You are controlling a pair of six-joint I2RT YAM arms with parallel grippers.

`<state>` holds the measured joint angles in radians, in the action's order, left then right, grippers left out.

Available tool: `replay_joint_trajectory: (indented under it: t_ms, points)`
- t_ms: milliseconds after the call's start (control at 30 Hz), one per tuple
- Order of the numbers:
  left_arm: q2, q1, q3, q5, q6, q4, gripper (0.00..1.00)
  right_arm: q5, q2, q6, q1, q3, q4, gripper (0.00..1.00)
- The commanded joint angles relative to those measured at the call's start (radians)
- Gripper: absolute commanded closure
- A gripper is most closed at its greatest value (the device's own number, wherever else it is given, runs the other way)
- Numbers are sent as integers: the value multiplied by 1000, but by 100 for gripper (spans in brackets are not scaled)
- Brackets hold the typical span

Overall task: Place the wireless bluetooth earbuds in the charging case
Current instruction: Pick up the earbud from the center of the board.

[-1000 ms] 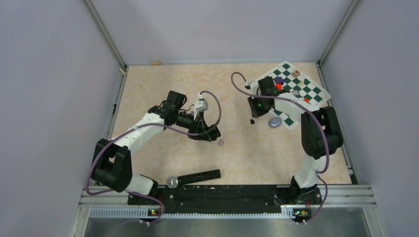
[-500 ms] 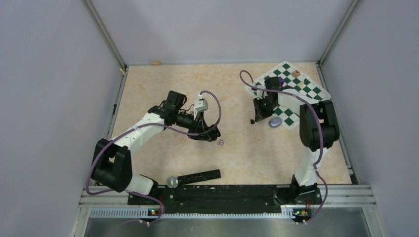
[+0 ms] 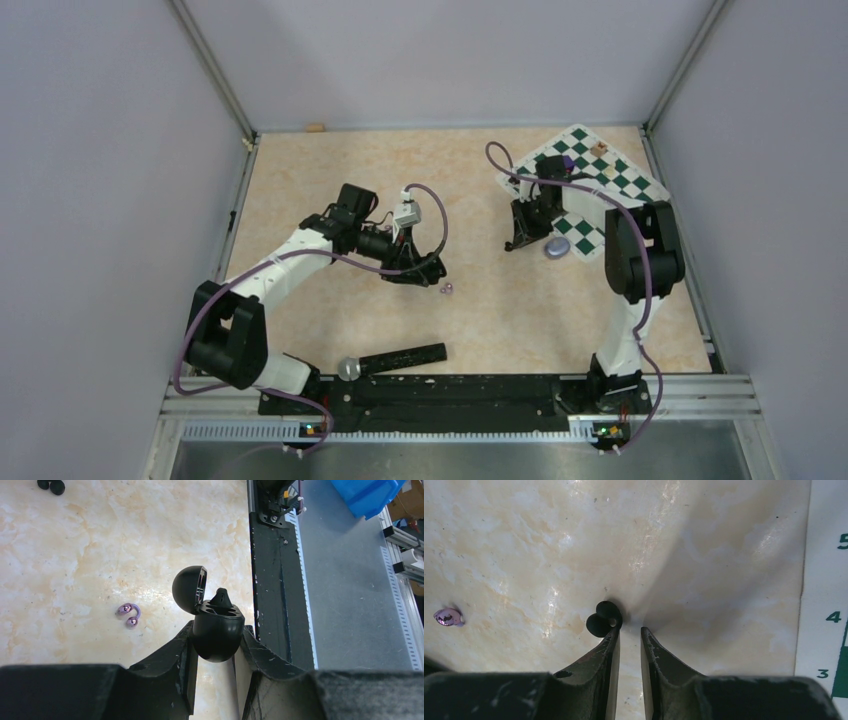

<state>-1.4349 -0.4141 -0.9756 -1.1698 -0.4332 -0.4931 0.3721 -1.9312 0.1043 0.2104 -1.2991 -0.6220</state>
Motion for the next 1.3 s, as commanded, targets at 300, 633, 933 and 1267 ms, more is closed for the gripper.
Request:
replay_joint_trajectory:
  t_ms: [300,633,933,1267]
  points:
    - [16,1,-4,-24,-12,11,100,121,-35,-64,-32,-23,23,77]
    - [13,2,-5,-25,-15,11,100,204,-43,-112,-47,-5,63,77]
    - [11,0,-6,-25,-13,11,100,323,-62,-219,-77,29,157,76]
    - [5,0,-11,-25,-12,7,100,448,-65,-319,-100,82,277,77]
